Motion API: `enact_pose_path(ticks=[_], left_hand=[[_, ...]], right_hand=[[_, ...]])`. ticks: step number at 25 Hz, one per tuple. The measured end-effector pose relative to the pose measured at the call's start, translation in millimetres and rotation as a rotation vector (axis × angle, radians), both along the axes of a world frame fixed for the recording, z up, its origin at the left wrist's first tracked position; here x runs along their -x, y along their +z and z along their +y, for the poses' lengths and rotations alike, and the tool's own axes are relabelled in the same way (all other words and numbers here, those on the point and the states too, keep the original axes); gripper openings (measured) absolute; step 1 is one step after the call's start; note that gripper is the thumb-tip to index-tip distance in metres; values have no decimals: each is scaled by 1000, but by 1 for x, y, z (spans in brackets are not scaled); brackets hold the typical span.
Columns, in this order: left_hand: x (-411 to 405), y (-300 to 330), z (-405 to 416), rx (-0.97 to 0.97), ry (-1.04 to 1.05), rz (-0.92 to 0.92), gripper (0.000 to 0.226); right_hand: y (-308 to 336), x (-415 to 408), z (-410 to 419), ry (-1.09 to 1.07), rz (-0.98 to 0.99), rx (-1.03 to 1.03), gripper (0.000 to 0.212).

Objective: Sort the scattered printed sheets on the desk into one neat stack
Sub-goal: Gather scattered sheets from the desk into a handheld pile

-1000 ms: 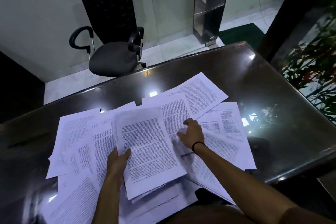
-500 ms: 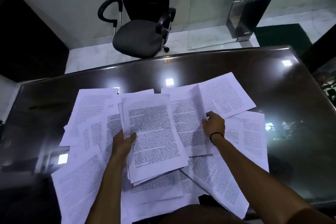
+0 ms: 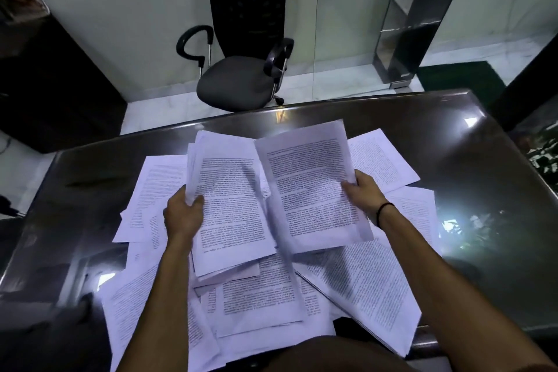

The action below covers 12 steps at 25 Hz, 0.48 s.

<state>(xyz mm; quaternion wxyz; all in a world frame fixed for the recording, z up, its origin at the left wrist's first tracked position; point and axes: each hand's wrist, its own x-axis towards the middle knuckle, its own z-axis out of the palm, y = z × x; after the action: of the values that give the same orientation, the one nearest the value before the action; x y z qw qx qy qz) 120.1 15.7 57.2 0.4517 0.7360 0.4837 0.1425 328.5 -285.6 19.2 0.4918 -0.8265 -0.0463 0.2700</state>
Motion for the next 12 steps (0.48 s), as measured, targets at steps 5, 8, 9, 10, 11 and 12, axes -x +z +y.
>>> enact_pose_path(ticks=[5, 8, 9, 10, 11, 12], left_hand=[[-5, 0, -26, 125, -82, -87, 40], [-10, -5, -37, 331, -127, -169, 40], [-12, -7, -43, 387, -155, -192, 37], [-12, -7, -49, 445, -160, -207, 32], [-11, -6, -56, 508, -165, -209, 29], [-10, -10, -61, 581, -157, -225, 28]], right_hand=[[35, 13, 6, 44, 4, -147, 22], [38, 30, 9, 66, -97, -2, 22], [36, 39, 11, 63, -120, 40, 23], [32, 50, 16, 67, -103, 42, 24], [27, 61, 19, 72, -56, 17, 25], [21, 72, 21, 73, -3, -16, 26]])
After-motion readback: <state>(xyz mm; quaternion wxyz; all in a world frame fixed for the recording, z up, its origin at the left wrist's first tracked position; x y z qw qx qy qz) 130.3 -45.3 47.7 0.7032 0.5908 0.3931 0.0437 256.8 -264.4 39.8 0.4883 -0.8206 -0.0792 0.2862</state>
